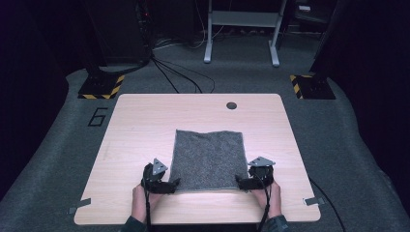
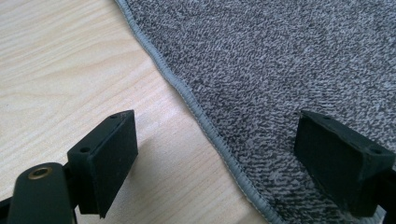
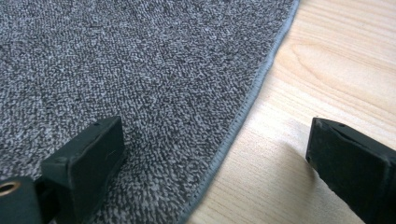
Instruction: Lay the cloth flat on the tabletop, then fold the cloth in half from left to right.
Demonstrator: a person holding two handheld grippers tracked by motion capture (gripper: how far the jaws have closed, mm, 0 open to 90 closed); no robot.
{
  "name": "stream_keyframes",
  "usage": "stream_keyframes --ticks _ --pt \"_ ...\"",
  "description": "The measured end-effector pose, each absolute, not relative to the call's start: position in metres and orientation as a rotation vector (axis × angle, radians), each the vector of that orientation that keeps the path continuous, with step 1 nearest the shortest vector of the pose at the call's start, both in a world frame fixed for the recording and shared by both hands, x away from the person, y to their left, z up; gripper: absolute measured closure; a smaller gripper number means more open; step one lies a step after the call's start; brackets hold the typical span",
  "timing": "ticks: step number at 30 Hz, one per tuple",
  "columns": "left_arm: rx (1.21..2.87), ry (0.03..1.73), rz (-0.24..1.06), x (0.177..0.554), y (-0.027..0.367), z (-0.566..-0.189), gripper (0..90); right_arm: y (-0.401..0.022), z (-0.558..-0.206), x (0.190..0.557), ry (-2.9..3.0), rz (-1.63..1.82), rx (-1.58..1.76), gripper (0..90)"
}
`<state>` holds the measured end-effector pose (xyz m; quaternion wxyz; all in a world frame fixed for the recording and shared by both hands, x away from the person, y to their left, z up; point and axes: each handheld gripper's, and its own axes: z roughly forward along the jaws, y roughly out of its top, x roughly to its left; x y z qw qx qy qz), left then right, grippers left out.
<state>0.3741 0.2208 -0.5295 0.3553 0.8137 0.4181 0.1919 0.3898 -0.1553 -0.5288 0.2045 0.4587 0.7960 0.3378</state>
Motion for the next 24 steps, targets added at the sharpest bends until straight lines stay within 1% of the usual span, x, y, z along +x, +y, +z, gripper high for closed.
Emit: stream_keyframes --ticks 9,10,14,15,18,23,24 --pt "2.104 1.082 0.497 0.374 0.221 -0.529 13.3 -0.154 -0.529 0.387 2.195 0.936 1.269 3.7" --pt "2.102 1.089 0.506 0.374 0.22 -0.53 12.0 -0.154 -0.529 0.387 2.194 0.933 1.271 3.0" --pt "2.128 1.089 0.506 0.374 0.221 -0.53 1.0 -0.153 -0.529 0.387 2.177 0.911 1.29 0.0" --pt "2.095 1.096 0.493 0.374 0.222 -0.529 0.1 -0.153 -0.529 0.387 2.176 0.91 1.292 0.0" --pt "2.048 1.1 0.478 0.374 0.228 -0.528 0.0 -0.153 -0.53 0.387 2.174 0.909 1.295 0.0" --pt "2.034 1.104 0.455 0.382 0.237 -0.52 0.0 -0.154 -0.529 0.388 2.185 0.914 1.305 0.0" --pt "2.027 1.1 0.468 0.384 0.238 -0.517 0.0 -0.156 -0.527 0.388 2.189 0.931 1.299 0.0"
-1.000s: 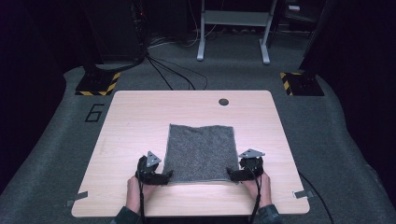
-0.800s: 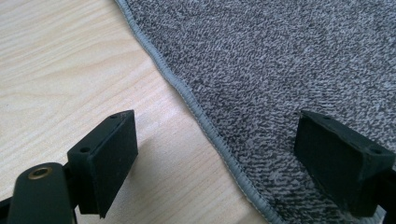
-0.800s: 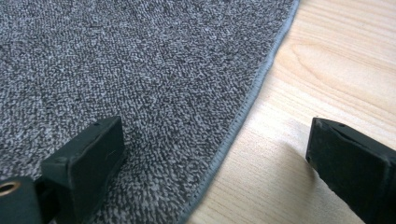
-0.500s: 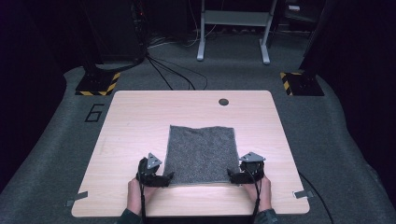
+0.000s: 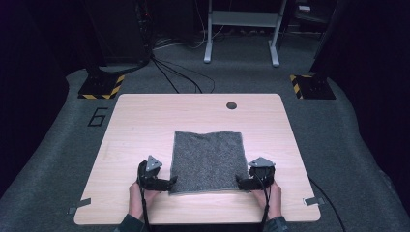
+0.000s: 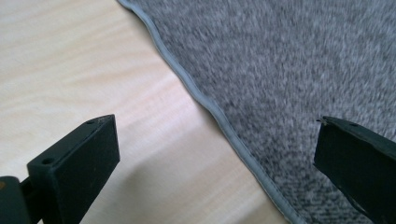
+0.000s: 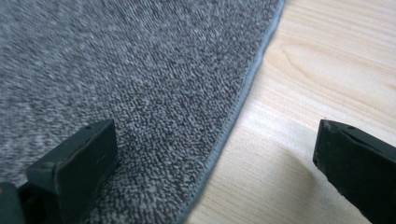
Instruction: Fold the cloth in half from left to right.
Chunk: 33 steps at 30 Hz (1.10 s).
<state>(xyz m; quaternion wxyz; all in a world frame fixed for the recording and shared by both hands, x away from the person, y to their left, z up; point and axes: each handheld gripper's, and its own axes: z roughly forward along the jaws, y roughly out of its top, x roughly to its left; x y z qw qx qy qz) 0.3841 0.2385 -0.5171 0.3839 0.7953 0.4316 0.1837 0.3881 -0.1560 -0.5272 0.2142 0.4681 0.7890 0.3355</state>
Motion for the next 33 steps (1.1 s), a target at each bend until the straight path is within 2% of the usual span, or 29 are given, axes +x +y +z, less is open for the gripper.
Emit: stream_keyframes --ticks 6,11,17,22,24,27,33 --pt "2.029 1.075 0.478 0.411 0.249 -0.496 1.2 -0.156 -0.497 0.379 2.119 1.14 1.27 2.0" --pt "2.019 1.087 0.451 0.438 0.249 -0.49 1.1 -0.114 -0.483 0.368 2.218 1.189 1.16 2.2" --pt "2.034 1.092 0.427 0.46 0.244 -0.495 2.7 -0.06 -0.49 0.36 2.347 1.21 1.065 3.6" --pt "2.044 1.119 0.349 0.479 0.244 -0.504 3.2 -0.027 -0.494 0.359 2.431 1.211 0.951 4.3" --pt "2.049 1.124 0.361 0.486 0.244 -0.506 4.2 -0.016 -0.495 0.357 2.457 1.215 0.941 4.6" --pt "2.034 1.141 0.292 0.497 0.245 -0.509 6.1 0.001 -0.498 0.357 2.5 1.187 0.9 7.6" --pt "2.042 1.14 0.311 0.513 0.241 -0.51 9.4 0.032 -0.504 0.355 2.552 1.179 0.831 13.8"
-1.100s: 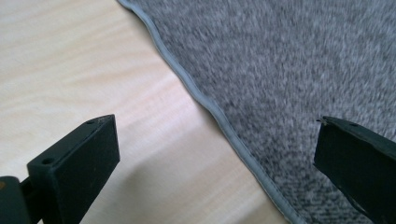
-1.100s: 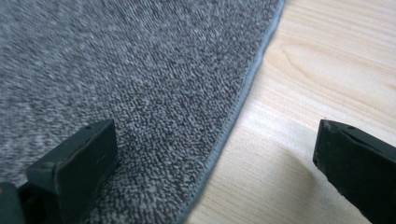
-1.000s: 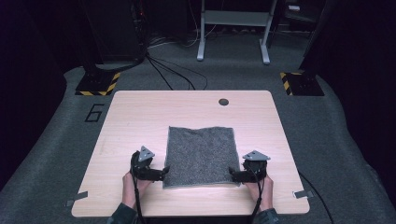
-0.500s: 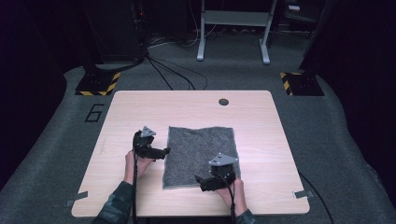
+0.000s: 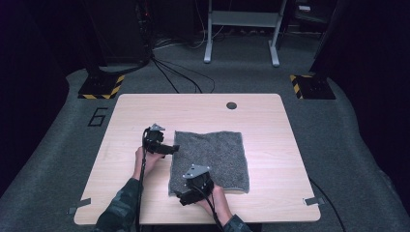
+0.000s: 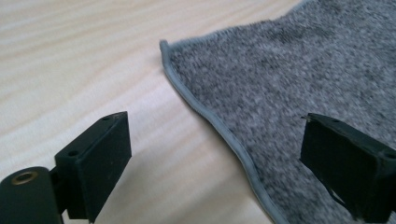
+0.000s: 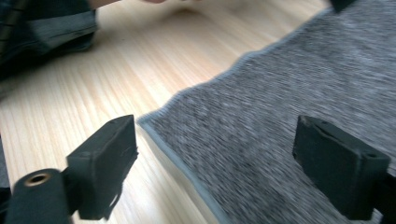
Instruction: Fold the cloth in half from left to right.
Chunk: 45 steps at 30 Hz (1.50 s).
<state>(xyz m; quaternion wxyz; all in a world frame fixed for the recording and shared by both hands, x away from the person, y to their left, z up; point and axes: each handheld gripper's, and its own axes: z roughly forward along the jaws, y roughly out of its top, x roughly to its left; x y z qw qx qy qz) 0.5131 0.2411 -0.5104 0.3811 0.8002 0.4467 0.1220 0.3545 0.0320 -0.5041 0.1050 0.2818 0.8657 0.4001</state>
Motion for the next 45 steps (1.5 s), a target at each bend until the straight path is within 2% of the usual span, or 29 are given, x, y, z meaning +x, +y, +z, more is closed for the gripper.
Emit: stream_keyframes --ticks 2,4,5,7,10,17,25,31,39,45 --pt "2.05 1.15 0.297 0.52 0.239 -0.51 10.1 0.041 -0.506 0.355 2.576 1.167 0.808 15.7" --pt "2.047 1.157 0.305 0.525 0.238 -0.51 11.8 0.048 -0.508 0.354 2.586 1.163 0.798 25.6" --pt "2.054 1.155 0.313 0.528 0.237 -0.51 13.6 0.051 -0.508 0.355 2.584 1.166 0.781 27.0" --pt "2.068 1.167 0.315 0.536 0.236 -0.51 15.5 0.057 -0.509 0.353 2.586 1.162 0.78 36.3" --pt "2.078 1.174 0.347 0.544 0.232 -0.51 20.2 0.063 -0.511 0.351 2.609 1.147 0.75 45.8" --pt "2.098 1.186 0.366 0.557 0.229 -0.515 27.3 0.08 -0.52 0.343 2.64 1.094 0.702 51.0" --pt "2.105 1.178 0.437 0.564 0.224 -0.515 40.0 0.077 -0.522 0.345 2.627 1.117 0.687 61.5" --pt "2.154 1.121 0.45 0.562 0.216 -0.514 58.4 0.074 -0.525 0.344 2.585 1.15 0.73 69.8" --pt "2.12 1.143 0.48 0.56 0.211 -0.515 82.7 0.068 -0.529 0.344 2.542 1.201 0.778 82.7" --pt "2.096 1.159 0.489 0.558 0.209 -0.517 87.1 0.068 -0.529 0.339 2.517 1.182 0.765 85.2"
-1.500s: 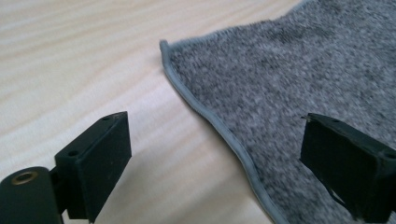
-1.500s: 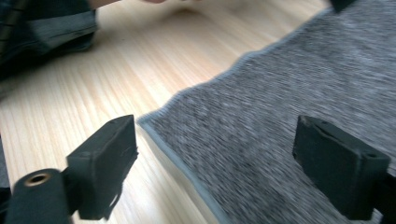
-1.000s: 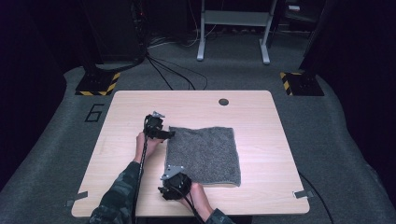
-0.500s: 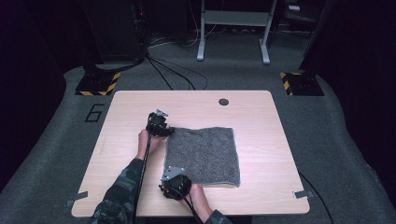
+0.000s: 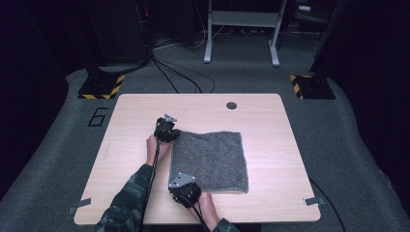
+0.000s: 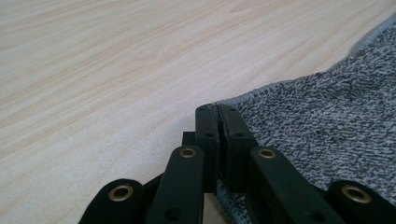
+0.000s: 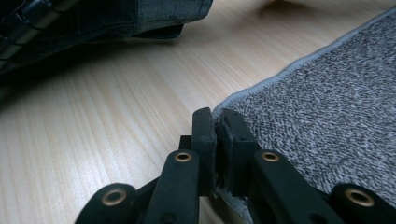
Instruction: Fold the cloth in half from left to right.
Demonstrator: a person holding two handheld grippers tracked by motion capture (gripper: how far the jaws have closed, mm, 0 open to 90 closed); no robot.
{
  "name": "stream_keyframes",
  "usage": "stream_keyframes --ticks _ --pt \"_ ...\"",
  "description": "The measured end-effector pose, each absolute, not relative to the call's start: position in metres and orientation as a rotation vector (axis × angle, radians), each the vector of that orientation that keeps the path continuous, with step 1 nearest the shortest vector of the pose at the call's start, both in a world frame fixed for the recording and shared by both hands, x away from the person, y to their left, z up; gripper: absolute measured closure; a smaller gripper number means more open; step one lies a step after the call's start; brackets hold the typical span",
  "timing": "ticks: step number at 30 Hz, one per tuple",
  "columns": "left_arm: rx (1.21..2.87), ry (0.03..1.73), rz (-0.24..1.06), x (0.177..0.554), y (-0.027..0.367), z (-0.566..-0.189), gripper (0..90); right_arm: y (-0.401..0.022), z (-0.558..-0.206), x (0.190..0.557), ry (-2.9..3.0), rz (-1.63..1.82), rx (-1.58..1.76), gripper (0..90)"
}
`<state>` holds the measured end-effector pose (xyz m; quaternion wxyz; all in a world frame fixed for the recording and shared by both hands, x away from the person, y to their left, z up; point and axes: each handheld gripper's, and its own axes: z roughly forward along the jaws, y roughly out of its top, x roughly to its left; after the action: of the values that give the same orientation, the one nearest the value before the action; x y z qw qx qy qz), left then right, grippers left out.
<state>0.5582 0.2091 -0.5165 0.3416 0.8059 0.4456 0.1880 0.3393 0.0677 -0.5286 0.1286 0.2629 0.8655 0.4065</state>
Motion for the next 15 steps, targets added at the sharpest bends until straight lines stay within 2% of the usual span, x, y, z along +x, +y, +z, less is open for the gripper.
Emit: stream_keyframes --ticks 11,15 --pt "2.029 1.197 0.442 0.555 0.219 -0.507 87.4 0.061 -0.522 0.332 2.498 1.243 0.772 85.4" --pt "2.027 1.179 0.463 0.554 0.22 -0.503 87.4 0.06 -0.517 0.33 2.486 1.264 0.75 85.4"
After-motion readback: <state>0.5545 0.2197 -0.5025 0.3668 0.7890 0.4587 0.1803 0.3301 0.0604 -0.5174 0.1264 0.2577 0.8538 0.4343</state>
